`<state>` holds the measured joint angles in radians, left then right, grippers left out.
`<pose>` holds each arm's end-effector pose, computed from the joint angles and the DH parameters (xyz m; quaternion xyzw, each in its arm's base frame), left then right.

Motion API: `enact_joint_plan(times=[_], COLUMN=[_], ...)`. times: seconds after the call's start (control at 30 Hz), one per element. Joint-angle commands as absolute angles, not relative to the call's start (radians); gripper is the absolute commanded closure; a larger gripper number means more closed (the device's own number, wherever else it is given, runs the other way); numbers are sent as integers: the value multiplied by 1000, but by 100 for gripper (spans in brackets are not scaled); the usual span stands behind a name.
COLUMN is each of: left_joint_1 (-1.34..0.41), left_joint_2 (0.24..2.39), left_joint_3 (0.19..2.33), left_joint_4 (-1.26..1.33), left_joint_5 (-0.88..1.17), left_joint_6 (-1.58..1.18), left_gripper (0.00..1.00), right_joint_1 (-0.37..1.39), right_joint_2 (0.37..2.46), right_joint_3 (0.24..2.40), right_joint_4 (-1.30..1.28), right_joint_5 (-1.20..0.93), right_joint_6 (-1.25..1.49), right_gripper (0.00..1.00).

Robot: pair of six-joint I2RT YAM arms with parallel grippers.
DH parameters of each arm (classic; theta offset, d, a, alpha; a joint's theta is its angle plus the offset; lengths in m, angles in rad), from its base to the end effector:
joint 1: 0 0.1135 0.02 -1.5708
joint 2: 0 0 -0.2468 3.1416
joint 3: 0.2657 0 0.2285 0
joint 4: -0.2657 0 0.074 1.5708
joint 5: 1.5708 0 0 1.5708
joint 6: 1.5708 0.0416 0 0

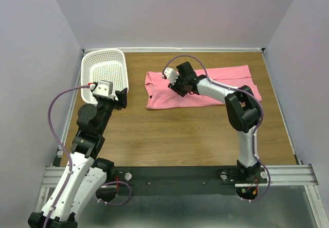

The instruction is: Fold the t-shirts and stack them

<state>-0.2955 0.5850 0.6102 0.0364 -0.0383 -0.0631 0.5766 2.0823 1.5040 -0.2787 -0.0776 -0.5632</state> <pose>0.1425 -0.0417 0.3224 0.0656 0.6819 -0.1170 0.7191 0.3619 0.2392 0.1712 -0.5166 0.7810 0.0387 0.3489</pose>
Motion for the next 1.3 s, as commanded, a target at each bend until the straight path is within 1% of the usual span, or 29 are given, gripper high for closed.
enact_joint_plan(times=[0.0, 0.03, 0.13, 0.3, 0.33, 0.37, 0.63, 0.83, 0.9, 0.93, 0.97, 1.0, 1.07, 1.13, 1.27], left_joint_1=[-291, -291, -290, -291, -291, -290, -291, -290, -291, -291, -290, -291, -290, -290, -291], left_joint_2=[572, 574, 569, 561, 561, 561, 558, 552, 552, 555, 557, 560, 566, 566, 563], left_joint_3=[623, 620, 618, 617, 617, 617, 615, 615, 617, 615, 615, 617, 617, 617, 617], left_joint_4=[57, 55, 49, 48, 48, 48, 45, 44, 44, 46, 46, 48, 48, 48, 46], left_joint_5=[-49, -48, -48, -49, -51, -49, -49, -54, -49, -49, -45, -43, -38, -38, -38], left_joint_6=[-57, -58, -58, -60, -58, -58, -57, -54, -54, -55, -54, -54, -54, -52, -54], left_gripper=[28, 28, 28, 28, 28, 28, 28, 28, 28, 28, 28, 28, 28, 28, 28], right_joint_1=[584, 583, 583, 584, 583, 584, 568, 483, 468, 469, 471, 479, 500, 508, 511], right_joint_2=[2105, 2105, 2105, 2080, 2068, 2062, 2077, 2079, 2062, 2059, 2059, 2059, 2062, 2078, 2109], right_joint_3=[1525, 1523, 1525, 1517, 1516, 1516, 1571, 1632, 1615, 1615, 1614, 1599, 1576, 1575, 1604], right_joint_4=[-262, -262, -262, -262, -262, -262, -258, -252, -279, -322, -360, -397, -408, -413, -416], right_joint_5=[-34, -37, -44, -92, -95, -94, -74, -100, -204, -262, -320, -378, -391, -380, -370], right_joint_6=[-552, -551, -546, -554, -555, -555, -525, -469, -508, -549, -586, -621, -658, -681, -684], right_gripper=[58, 65, 78, 80, 91, 99, 99, 100, 99, 87, 81, 69, 61, 57, 54])
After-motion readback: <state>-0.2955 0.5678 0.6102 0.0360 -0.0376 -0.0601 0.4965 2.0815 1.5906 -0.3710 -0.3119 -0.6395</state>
